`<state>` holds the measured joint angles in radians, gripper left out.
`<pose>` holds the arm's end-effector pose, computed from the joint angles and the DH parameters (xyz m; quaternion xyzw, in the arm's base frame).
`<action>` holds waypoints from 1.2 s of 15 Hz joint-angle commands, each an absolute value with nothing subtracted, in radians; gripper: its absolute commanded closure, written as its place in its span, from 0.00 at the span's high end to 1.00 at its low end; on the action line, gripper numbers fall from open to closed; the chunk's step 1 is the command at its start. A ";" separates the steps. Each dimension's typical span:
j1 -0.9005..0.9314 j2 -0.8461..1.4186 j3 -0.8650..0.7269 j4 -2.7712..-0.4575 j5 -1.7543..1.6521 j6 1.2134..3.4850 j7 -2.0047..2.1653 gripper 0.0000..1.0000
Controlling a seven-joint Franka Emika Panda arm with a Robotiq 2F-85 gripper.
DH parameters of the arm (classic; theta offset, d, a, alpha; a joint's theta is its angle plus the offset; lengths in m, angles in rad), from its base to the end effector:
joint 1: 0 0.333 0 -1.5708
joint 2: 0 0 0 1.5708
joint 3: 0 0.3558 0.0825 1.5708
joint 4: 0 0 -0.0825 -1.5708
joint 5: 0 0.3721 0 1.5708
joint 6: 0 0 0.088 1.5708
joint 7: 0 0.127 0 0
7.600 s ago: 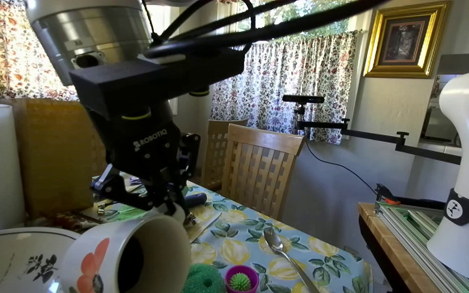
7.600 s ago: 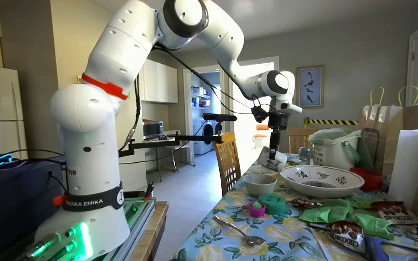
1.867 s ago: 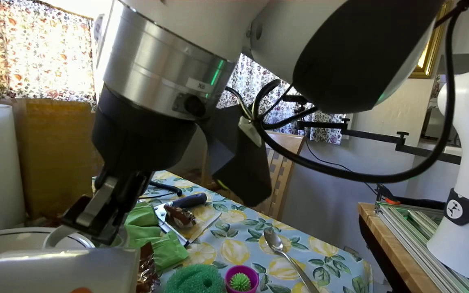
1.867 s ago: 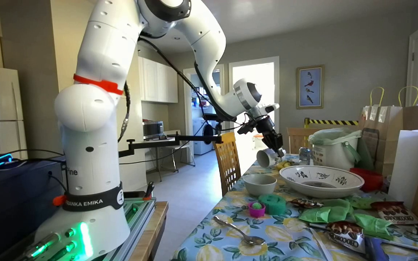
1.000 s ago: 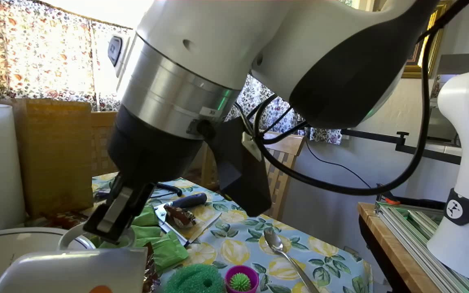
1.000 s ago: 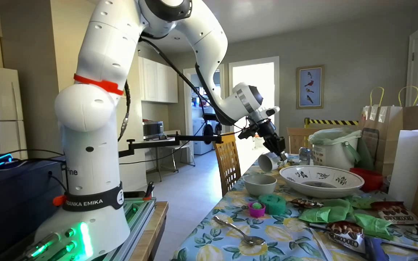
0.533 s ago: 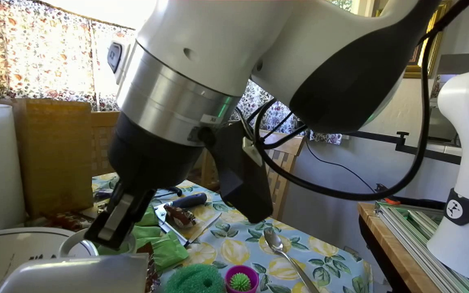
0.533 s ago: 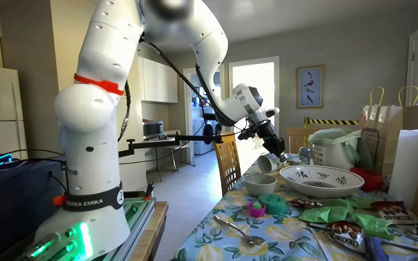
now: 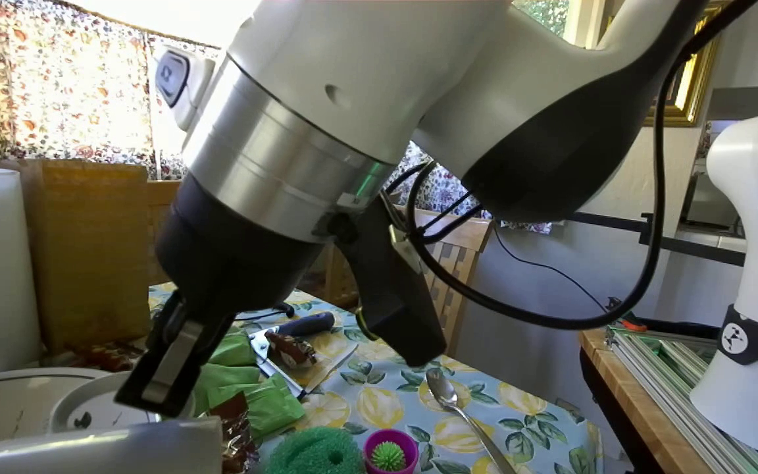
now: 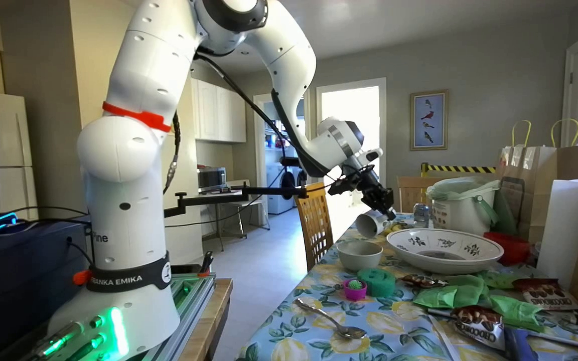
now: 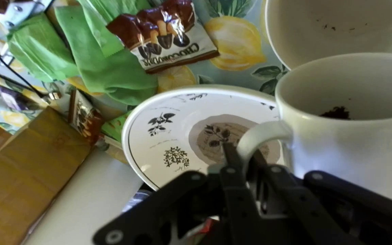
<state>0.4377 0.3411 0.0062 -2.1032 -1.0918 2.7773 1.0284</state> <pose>0.5354 0.2908 0.3044 0.9364 0.1855 0.2812 0.0987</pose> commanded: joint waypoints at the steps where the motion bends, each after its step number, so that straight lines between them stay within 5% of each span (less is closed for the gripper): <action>1: 0.466 0.350 -0.033 -2.070 -1.233 2.857 1.160 0.03; 18: 0.490 0.323 -0.030 -2.073 -1.594 2.872 1.496 0.03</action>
<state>0.4780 0.3391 -0.0128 -2.0890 -1.4756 2.8265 1.2969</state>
